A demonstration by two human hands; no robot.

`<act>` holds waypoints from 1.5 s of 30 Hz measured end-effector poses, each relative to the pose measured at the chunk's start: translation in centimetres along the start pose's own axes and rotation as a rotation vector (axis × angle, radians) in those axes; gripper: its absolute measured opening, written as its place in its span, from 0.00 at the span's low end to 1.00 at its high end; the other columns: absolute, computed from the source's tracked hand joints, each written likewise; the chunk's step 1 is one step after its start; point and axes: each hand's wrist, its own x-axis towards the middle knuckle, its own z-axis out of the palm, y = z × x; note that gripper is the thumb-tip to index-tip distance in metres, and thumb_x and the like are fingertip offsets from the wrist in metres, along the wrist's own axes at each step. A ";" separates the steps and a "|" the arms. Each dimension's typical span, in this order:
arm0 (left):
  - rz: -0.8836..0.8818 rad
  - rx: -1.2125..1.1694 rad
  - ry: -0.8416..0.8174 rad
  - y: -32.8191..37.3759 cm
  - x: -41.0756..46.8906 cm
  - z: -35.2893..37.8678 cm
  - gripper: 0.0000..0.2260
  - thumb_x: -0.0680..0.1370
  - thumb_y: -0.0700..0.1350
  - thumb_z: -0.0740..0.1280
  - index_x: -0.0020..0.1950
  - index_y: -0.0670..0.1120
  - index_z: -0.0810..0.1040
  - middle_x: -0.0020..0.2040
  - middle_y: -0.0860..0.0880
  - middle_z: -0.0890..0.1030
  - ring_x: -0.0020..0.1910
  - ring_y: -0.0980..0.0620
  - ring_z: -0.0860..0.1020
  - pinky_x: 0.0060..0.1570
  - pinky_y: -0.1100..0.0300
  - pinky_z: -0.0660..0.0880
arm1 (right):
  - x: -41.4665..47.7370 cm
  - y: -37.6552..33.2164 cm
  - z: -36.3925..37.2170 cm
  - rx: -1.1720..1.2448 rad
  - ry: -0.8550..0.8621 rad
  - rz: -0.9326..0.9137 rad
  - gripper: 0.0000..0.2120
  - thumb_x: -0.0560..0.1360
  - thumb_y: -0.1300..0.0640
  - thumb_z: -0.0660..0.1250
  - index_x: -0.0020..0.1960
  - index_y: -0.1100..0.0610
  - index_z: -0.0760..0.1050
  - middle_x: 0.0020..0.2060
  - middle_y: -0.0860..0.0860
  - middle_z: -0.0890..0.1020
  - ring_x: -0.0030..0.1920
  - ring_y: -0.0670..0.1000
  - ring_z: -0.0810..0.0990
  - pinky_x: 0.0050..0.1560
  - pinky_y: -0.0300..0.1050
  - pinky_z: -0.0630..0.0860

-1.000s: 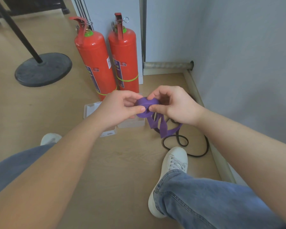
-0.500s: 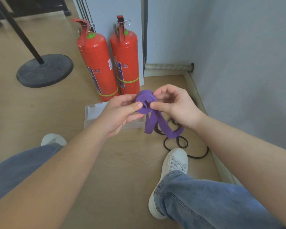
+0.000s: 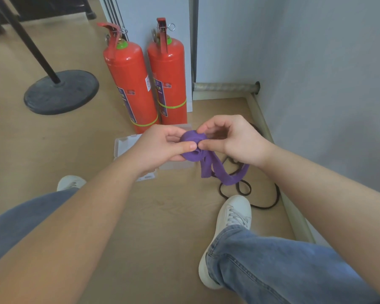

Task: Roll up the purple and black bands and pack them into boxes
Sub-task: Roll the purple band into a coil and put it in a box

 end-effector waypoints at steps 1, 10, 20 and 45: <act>-0.003 -0.073 0.000 -0.1 -0.1 0.0 0.10 0.76 0.38 0.73 0.57 0.43 0.83 0.49 0.47 0.87 0.50 0.51 0.86 0.46 0.62 0.82 | -0.1 -0.1 -0.3 0.057 -0.008 0.020 0.12 0.73 0.64 0.77 0.54 0.55 0.83 0.48 0.51 0.88 0.45 0.45 0.87 0.48 0.41 0.83; -0.046 -0.357 -0.002 -1.0 0.1 0.9 0.13 0.79 0.37 0.68 0.64 0.41 0.79 0.58 0.43 0.85 0.56 0.47 0.84 0.54 0.55 0.82 | 0.2 0.3 -0.7 0.128 -0.032 0.068 0.16 0.71 0.68 0.78 0.53 0.52 0.82 0.49 0.50 0.88 0.47 0.46 0.87 0.47 0.39 0.82; 0.066 0.315 0.034 1.0 0.3 -0.3 0.14 0.73 0.45 0.78 0.57 0.50 0.83 0.49 0.52 0.87 0.49 0.57 0.85 0.53 0.58 0.82 | 0.3 -0.2 0.0 -0.067 -0.027 -0.008 0.17 0.68 0.64 0.81 0.50 0.47 0.82 0.48 0.48 0.87 0.48 0.51 0.87 0.55 0.55 0.83; 0.105 0.226 0.044 3.5 -0.2 -1.5 0.10 0.75 0.40 0.75 0.56 0.48 0.83 0.51 0.47 0.85 0.47 0.53 0.86 0.42 0.60 0.83 | 0.3 -2.2 -0.1 -0.014 0.044 -0.111 0.14 0.71 0.65 0.78 0.48 0.48 0.81 0.43 0.47 0.87 0.46 0.48 0.87 0.54 0.48 0.84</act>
